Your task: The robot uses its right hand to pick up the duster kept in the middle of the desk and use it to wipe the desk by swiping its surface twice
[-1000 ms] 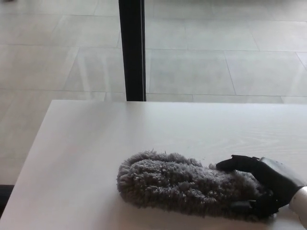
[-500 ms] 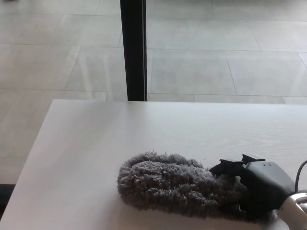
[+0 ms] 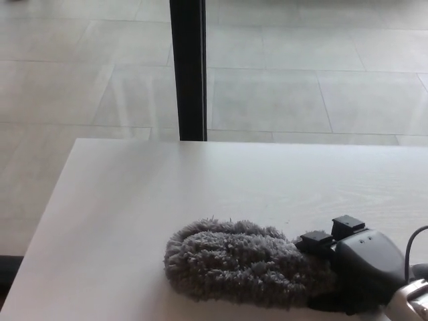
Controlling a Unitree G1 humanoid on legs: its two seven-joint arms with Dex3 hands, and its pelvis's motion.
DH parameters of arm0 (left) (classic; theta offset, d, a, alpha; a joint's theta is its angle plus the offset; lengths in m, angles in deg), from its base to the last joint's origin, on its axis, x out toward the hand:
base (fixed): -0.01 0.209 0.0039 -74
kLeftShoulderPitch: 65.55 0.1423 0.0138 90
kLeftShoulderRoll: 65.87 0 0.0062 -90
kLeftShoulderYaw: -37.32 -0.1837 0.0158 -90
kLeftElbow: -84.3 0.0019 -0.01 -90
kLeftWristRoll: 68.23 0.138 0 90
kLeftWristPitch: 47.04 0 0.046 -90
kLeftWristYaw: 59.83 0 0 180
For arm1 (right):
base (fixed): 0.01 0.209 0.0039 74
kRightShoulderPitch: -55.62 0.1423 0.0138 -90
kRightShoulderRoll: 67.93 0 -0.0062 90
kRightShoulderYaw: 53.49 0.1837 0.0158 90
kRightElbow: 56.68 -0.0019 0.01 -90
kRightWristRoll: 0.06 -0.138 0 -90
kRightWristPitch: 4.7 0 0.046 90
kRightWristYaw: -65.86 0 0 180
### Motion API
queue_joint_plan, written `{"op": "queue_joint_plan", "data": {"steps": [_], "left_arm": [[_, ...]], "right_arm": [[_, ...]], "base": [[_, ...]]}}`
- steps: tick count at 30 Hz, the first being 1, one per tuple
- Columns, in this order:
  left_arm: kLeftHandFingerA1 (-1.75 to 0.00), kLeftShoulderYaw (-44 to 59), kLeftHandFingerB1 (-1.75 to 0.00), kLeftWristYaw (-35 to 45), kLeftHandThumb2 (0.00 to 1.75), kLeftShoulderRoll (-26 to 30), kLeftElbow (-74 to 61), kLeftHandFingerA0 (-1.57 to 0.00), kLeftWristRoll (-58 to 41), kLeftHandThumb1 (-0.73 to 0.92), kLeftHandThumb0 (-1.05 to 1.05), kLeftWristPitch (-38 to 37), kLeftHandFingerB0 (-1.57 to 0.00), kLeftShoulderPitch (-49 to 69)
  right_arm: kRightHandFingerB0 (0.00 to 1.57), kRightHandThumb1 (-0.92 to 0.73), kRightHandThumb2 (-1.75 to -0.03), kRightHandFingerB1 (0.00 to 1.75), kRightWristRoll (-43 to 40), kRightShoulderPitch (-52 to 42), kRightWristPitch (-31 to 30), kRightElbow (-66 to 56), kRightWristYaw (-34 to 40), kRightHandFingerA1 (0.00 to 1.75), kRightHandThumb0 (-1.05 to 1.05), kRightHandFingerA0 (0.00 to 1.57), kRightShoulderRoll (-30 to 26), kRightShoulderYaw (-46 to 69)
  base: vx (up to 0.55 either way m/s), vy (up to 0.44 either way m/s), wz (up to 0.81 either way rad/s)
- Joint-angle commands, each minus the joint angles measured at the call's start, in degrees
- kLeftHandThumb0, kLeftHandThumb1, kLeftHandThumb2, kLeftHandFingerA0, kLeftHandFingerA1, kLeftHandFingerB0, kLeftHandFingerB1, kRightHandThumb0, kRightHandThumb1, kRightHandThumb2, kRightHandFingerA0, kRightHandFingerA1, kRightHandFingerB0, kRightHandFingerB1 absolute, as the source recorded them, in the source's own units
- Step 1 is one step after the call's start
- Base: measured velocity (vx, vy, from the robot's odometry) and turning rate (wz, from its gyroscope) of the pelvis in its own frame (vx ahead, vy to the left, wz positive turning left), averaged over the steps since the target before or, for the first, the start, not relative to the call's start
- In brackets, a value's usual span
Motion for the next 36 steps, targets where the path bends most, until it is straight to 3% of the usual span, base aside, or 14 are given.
{"op": "queue_joint_plan", "data": {"steps": [1, 9, 10, 11, 12, 13, 17, 19, 30, 31, 32, 34, 35, 36], "left_arm": [[-0.59, -0.06, -0.48, 1.54, 0.6, 2.64, 0.69, -0.73, -0.67, 0.66, -0.5, 0.2, -0.59, -0.98], [-0.6, -0.07, -0.49, 1.94, 0.6, 3.08, 0.66, -0.77, -0.63, 0.66, -0.51, -0.19, -0.62, -0.68], [-0.6, 0.09, -0.5, 1.96, 0.6, 3.25, 0.76, -0.77, -0.74, 0.65, -0.51, -0.03, -0.63, -0.85], [-0.6, 0.29, -0.5, 2.13, 0.59, 3.29, 0.73, -0.75, -0.98, 0.64, -0.51, 0.02, -0.63, -0.96], [-0.59, 0.22, -0.49, 2.34, 0.6, 3.37, 0.65, -0.77, -0.93, 0.66, -0.51, -0.09, -0.63, -1.07], [-0.6, -0.05, -0.5, 2.38, 0.6, 3.44, 0.8, -0.77, -0.6, 0.66, -0.5, -0.33, -0.62, -1.14], [-0.6, -0.18, -0.5, 2.91, 0.6, 3.49, 0.32, -0.74, -0.59, 0.67, -0.52, -0.8, -0.6, -0.84], [-0.58, -0.69, -0.49, 3.27, 0.6, 3.51, 0.23, -0.72, -0.26, 0.66, -0.52, -1.29, -0.58, -0.7], [-0.64, -1.35, -0.51, 2.63, 0.6, 3.3, -0.46, -0.78, -0.45, 0.68, -0.5, -1.18, -0.6, -2.81], [-0.64, -1.08, -0.51, 2.89, 0.6, 3.38, -0.37, -0.77, -0.78, 0.67, -0.51, -1.0, -0.61, -3.07], [-0.64, -1.07, -0.52, 3.04, 0.6, 3.41, -0.39, -0.75, -0.82, 0.67, -0.52, -1.02, -0.6, -3.08], [-0.62, -1.06, -0.51, 3.31, 0.6, 3.67, -0.2, -0.74, -0.88, 0.66, -0.51, -0.51, -0.6, -3.41], [-0.58, -1.18, -0.49, 3.19, 0.6, 3.72, -0.01, -0.73, -0.74, 0.66, -0.51, -0.34, -0.58, -3.54], [-0.58, -1.04, -0.49, 3.03, 0.6, 3.76, 0.33, -0.74, -0.87, 0.66, -0.5, 0.13, -0.58, -3.82]], "right_arm": [[0.65, -0.78, -0.63, 0.61, 16.84, -4.35, -0.91, 7.79, 16.42, 1.6, -0.39, 0.59, -2.44, -8.9], [0.82, -0.71, -0.69, 0.93, 19.33, -3.25, -1.24, 8.67, 25.27, 1.75, -0.4, 1.01, -2.09, -11.89], [0.8, -0.56, -1.02, 0.96, 19.16, -3.25, -1.58, 7.91, 25.08, 1.39, -0.44, 1.28, -2.12, -11.76], [0.82, -0.63, -0.79, 1.01, 18.99, -3.13, -1.79, 7.67, 25.3, 1.75, -0.34, 1.04, -1.98, -11.64], [0.85, -0.52, -1.04, 1.0, 18.88, -2.9, -2.35, 7.79, 26.35, 1.34, -0.38, 1.24, -1.47, -11.45], [0.78, -0.56, -0.93, 1.29, 18.82, -2.75, -3.02, 8.0, 27.2, 1.75, -0.3, 1.0, -0.96, -11.33], [0.69, -0.56, -0.93, 1.39, 17.7, -2.6, -2.73, 7.86, 27.08, 1.75, -0.28, 0.99, 0.4, -10.74], [0.75, -0.59, -0.88, 1.27, 17.63, -2.53, -1.37, 7.51, 28.17, 1.67, -0.27, 1.16, 2.35, -10.98], [0.69, -0.6, -0.82, 1.16, 22.2, 0.66, 0.52, 1.45, 23.95, 1.73, -0.33, 0.88, 2.94, -14.88], [0.76, -0.52, -1.03, 0.95, 21.87, 1.34, 1.83, 1.9, 22.4, 1.33, -0.39, 1.19, 3.04, -15.07], [0.76, -0.61, -0.78, 0.96, 22.27, 1.63, 2.01, 2.24, 23.07, 1.73, -0.35, 0.98, 3.17, -15.3], [0.77, -0.51, -1.02, 0.93, 23.16, 2.5, 2.78, 3.14, 24.02, 1.35, -0.41, 1.23, 3.42, -16.05], [0.76, -0.64, -0.78, 0.94, 23.34, 2.64, 2.77, 3.27, 23.79, 1.74, -0.37, 0.97, 3.44, -16.21], [0.76, -0.63, -0.8, 0.94, 23.91, 3.04, 2.95, 3.59, 23.41, 1.74, -0.32, 1.03, 3.42, -16.75]], "base": [[0.0, 0.0, 0.0], [0.0, 0.0, 0.0], [0.0, 0.0, 0.0], [0.0, 0.0, 0.0], [0.0, 0.0, 0.0], [0.0, 0.0, 0.0], [0.0, 0.0, 0.0], [0.0, 0.0, 0.0], [0.0, 0.0, 0.0], [0.0, 0.0, 0.0], [0.0, 0.0, 0.0], [0.0, 0.0, 0.0], [0.0, 0.0, 0.0], [0.0, 0.0, 0.0]]}}
